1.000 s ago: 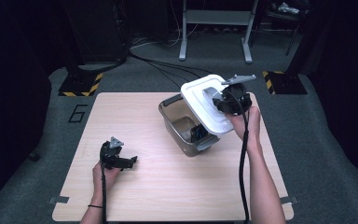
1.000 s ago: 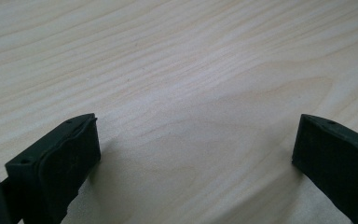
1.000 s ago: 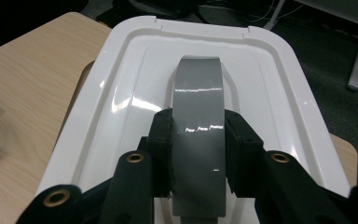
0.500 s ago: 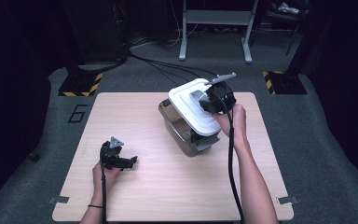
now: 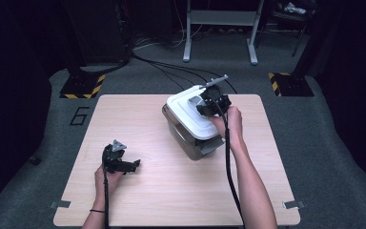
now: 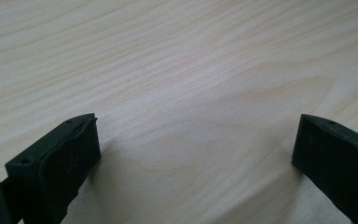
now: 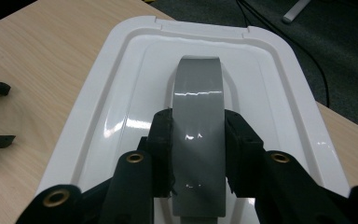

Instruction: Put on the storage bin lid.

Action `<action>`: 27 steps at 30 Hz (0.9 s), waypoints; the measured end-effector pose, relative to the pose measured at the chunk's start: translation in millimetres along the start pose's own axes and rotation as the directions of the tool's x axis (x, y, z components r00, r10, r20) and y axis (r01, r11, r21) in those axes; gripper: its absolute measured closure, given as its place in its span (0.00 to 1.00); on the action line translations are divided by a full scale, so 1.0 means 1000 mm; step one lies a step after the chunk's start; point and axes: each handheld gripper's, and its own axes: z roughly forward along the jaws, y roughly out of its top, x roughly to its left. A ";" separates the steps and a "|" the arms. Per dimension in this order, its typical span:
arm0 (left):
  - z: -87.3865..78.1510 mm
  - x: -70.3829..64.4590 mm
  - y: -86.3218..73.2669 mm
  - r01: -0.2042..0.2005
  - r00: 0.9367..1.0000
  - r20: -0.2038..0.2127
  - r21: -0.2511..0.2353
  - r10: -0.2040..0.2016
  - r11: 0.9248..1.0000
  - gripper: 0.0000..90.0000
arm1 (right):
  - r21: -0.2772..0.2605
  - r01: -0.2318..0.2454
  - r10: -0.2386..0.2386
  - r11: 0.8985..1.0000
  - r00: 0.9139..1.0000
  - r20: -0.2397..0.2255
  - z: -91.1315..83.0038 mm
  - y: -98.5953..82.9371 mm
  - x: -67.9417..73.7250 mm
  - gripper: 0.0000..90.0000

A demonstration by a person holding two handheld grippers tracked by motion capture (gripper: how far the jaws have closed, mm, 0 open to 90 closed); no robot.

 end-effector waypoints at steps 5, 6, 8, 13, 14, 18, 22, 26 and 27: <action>0.001 -0.001 0.000 0.015 1.000 -0.002 -0.012 -0.015 1.000 0.01 | 0.028 0.008 -0.008 1.000 1.000 -0.003 0.010 0.003 0.003 0.74; 0.001 -0.001 0.000 0.016 1.000 -0.002 -0.012 -0.016 1.000 0.01 | 0.027 0.002 -0.002 1.000 1.000 -0.002 0.013 0.003 0.004 0.74; 0.001 -0.001 0.000 0.015 1.000 -0.002 -0.012 -0.015 1.000 0.01 | 0.029 0.016 -0.016 0.999 1.000 -0.003 0.017 0.003 0.004 0.74; 0.001 -0.001 0.000 0.015 1.000 -0.002 -0.012 -0.015 1.000 0.01 | 0.058 0.026 -0.026 0.998 1.000 -0.005 0.026 0.006 0.006 0.74; 0.001 -0.001 0.000 0.015 1.000 -0.002 -0.012 -0.015 1.000 0.01 | 0.067 0.022 -0.022 0.997 1.000 -0.006 0.027 0.006 0.007 0.74; 0.001 -0.001 0.000 0.015 1.000 -0.002 -0.012 -0.015 1.000 0.01 | 0.072 0.031 -0.031 0.997 1.000 -0.004 0.032 0.008 0.009 0.74; 0.001 -0.001 0.000 0.016 1.000 -0.002 -0.011 -0.016 1.000 0.01 | 0.079 0.029 -0.029 0.996 1.000 -0.001 0.036 0.007 0.011 0.74; 0.001 -0.001 0.000 0.016 1.000 -0.002 -0.011 -0.016 1.000 0.01 | 0.097 0.019 -0.019 0.995 1.000 -0.005 0.037 0.006 0.013 0.73; 0.001 -0.001 0.000 0.015 1.000 -0.002 -0.012 -0.015 1.000 0.01 | 0.100 0.022 -0.022 0.995 1.000 -0.005 0.038 0.006 0.013 0.73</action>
